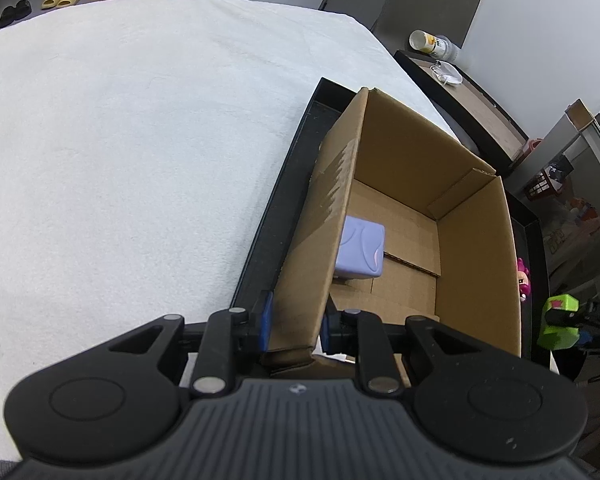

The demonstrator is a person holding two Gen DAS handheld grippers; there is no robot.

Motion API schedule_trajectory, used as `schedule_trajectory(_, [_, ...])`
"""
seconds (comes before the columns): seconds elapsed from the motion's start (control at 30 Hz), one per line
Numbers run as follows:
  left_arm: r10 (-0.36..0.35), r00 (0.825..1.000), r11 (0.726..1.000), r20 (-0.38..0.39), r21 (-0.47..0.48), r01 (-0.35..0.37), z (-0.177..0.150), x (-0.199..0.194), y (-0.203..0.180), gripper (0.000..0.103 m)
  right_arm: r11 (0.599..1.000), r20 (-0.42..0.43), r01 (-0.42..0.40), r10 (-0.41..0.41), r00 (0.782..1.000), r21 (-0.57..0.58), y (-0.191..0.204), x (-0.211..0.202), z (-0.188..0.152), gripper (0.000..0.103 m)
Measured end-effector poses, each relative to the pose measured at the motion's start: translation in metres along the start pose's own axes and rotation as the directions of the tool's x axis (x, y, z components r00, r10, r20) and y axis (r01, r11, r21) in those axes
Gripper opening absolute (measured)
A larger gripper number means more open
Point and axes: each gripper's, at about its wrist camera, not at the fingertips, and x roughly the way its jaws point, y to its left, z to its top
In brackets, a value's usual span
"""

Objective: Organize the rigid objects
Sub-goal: 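Carry the green box into the cardboard box and open the right gripper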

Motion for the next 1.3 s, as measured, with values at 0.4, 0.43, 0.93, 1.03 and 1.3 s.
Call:
schedule_trajectory(0.4, [-0.014,1.0,1.0,-0.008,0.005,0.014,0.0,-0.001,0.002,0.021,0.993,0.033,-0.019,0.023,0.999,-0.116,0.065,-0.026,0.003,0.047])
schedule_trajectory(0.43, [-0.015,1.0,1.0,-0.01,0.006,0.015,0.0,-0.001,0.002,0.021,0.992,0.036,-0.02,0.025,0.999,-0.124,0.071,-0.028,0.004,0.047])
schedule_trajectory(0.93, [-0.041,0.999,0.999,-0.032,0.025,0.042,0.001,0.0,0.004,0.022,0.965,0.047,-0.064,0.078,0.996,-0.254,0.159,-0.04,-0.005,0.047])
schedule_trajectory(1.03, [-0.049,0.998,0.998,-0.032,0.026,0.05,0.001,0.0,0.005,0.023,0.959,0.041,-0.065,0.079,0.996,-0.275,0.172,-0.038,-0.009,0.047])
schedule_trajectory(1.3, [-0.069,0.997,0.998,-0.037,0.013,0.069,0.002,0.001,0.008,0.024,0.947,0.023,-0.073,0.085,0.996,-0.314,0.209,-0.028,-0.02,0.047])
